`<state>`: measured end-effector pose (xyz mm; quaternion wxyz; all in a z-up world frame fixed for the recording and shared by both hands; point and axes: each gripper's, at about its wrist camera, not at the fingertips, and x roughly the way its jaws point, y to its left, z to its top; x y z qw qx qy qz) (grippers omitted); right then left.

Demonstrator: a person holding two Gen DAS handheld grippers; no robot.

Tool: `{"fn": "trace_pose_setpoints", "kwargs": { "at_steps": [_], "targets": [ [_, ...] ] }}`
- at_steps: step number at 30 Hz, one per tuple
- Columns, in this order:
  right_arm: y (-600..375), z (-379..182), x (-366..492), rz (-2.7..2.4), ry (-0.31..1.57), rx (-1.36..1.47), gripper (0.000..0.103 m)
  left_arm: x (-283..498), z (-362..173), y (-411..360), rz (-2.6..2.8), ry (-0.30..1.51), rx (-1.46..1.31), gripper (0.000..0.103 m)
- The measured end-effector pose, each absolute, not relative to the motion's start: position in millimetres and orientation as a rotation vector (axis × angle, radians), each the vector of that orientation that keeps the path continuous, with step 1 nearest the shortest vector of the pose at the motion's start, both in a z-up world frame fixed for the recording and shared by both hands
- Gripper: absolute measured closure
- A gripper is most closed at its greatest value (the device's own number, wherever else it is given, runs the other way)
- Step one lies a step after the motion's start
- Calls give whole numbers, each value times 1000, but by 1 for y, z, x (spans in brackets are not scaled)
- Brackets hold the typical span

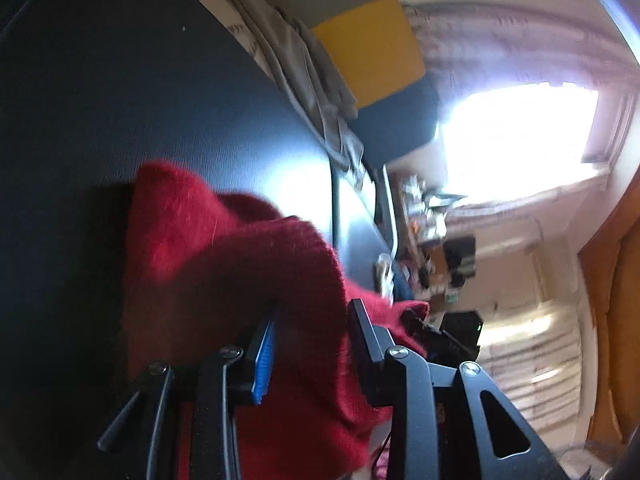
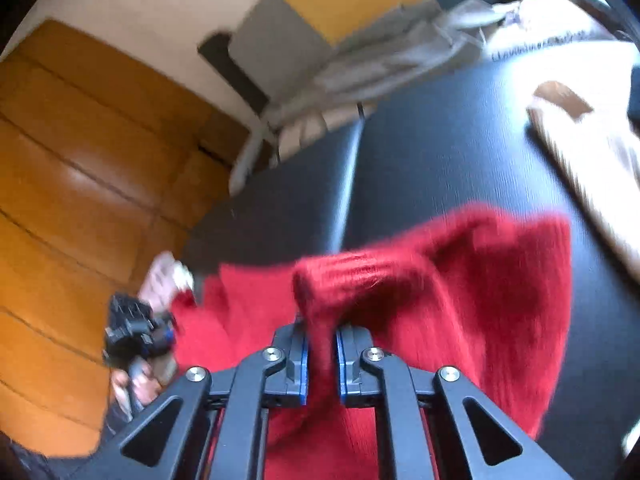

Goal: Fold clothes

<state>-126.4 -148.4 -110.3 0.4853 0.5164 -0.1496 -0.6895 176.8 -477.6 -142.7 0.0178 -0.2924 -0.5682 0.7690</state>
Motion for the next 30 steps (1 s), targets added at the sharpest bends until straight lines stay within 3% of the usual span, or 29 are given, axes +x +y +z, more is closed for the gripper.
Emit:
{"fn": "trace_pose_setpoints", "kwargs": {
  "at_steps": [4,6,8,12,17,23,25,27,30],
  "targets": [
    [-163,-116,-151,-1689,-447,1288,89,181,-147,-491,2435,-1856,-792,69],
    [-163,-122,-155,-1669,-486,1308,67,182,-143,-492,2473,-1837,-796,68],
    [-162,-123,-157,-1658,-512,1308,54,190,-136,-489,2584,-1756,-840,68],
    [-135,-104,-143,-1687,-418,1232,52,215,-129,-490,2752,-1598,-950,67],
    [-116,-87,-127,-1823,-91,1185,52,223,-140,-485,2825,-1453,-1130,67],
    [-139,-111,-125,-1880,218,1243,52,198,-140,-465,2850,-1239,-1224,65],
    [-145,-116,-122,-1904,300,1240,55,188,-138,-457,2846,-1145,-1262,65],
    [-150,-116,-115,-1922,382,1220,84,179,-141,-451,2829,-1075,-1335,65],
    [-154,-103,-93,-1974,573,1121,95,179,-130,-442,2855,-985,-1321,94]
  ]
}}
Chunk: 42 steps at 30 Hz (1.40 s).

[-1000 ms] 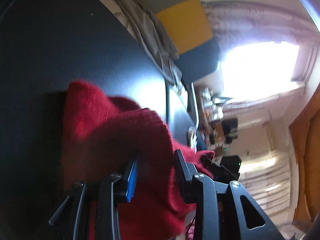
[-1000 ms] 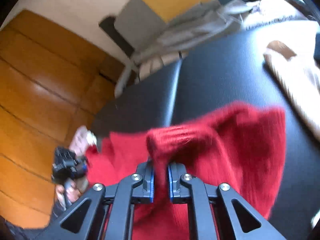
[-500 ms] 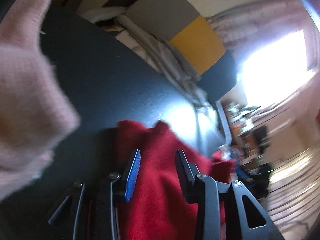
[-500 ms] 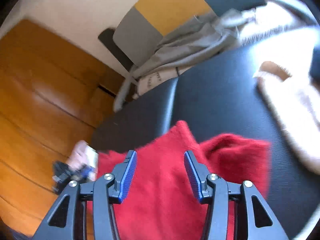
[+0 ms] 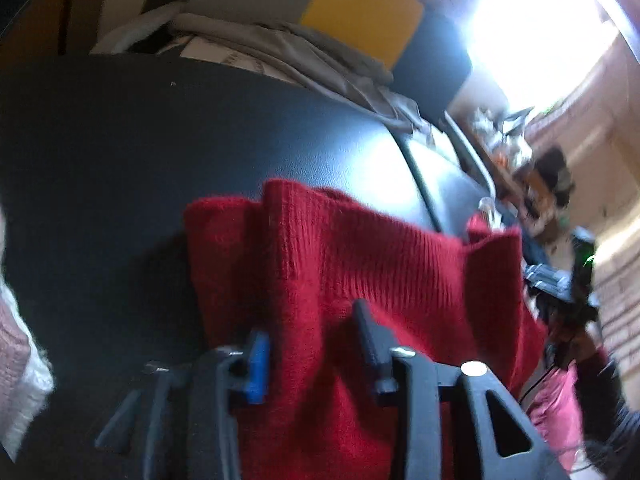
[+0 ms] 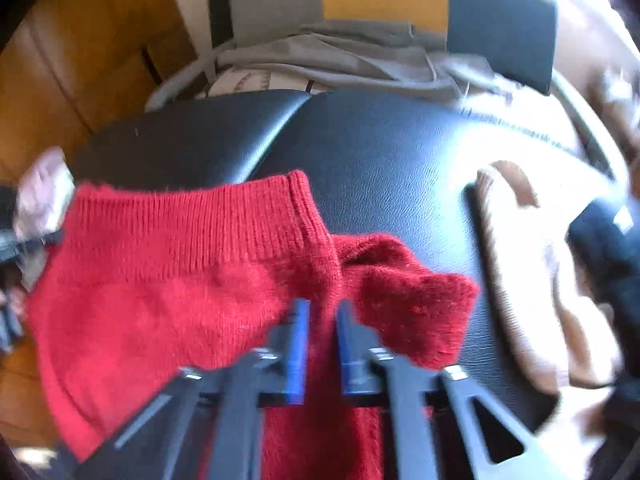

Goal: Fold clothes
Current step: 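Release the sweater with both grippers and straighten the folded bundle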

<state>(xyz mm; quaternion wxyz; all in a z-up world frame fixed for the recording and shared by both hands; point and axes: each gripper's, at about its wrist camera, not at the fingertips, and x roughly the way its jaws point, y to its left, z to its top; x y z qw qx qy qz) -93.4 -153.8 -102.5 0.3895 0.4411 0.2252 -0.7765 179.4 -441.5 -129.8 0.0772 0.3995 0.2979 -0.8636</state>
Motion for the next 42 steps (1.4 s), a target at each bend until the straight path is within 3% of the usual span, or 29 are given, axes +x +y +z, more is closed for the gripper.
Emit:
{"fn": "trace_pose_setpoints", "kwargs": {
  "at_steps": [6,14,17,19,21,23,26,35,36,38,39,42],
  "targets": [
    [-122,-78,-76,-2155,759,1010,96,203,-106,-449,-2611,971,979,94],
    [-97,-121,-109,-2235,589,1215,96,194,-152,-458,-2398,950,1116,94],
    [-98,-120,-107,-2241,617,1203,95,212,-147,-461,-2397,1076,1015,83],
    [-94,-114,-106,-2253,580,1200,90,229,-142,-461,-2405,1142,970,73],
    [-91,-103,-99,-2269,534,1170,73,248,-137,-458,-2415,1173,940,70],
    [-90,-86,-85,-2277,494,1096,68,271,-133,-451,-2434,1172,934,69],
    [-93,-70,-51,-2216,489,996,48,304,-138,-435,-2469,1216,941,67],
    [-84,-109,29,-2092,507,1072,44,311,-161,-390,-2532,1234,997,54],
    [-82,-112,31,-2097,496,1085,44,308,-161,-388,-2543,1218,991,56],
    [-78,-116,29,-2107,471,1099,42,297,-164,-385,-2521,1168,1044,78],
    [-76,-117,27,-2113,456,1113,41,296,-162,-384,-2521,1140,1068,95],
    [-74,-119,26,-2124,432,1141,39,305,-150,-383,-2558,1075,1094,96]
  ]
}}
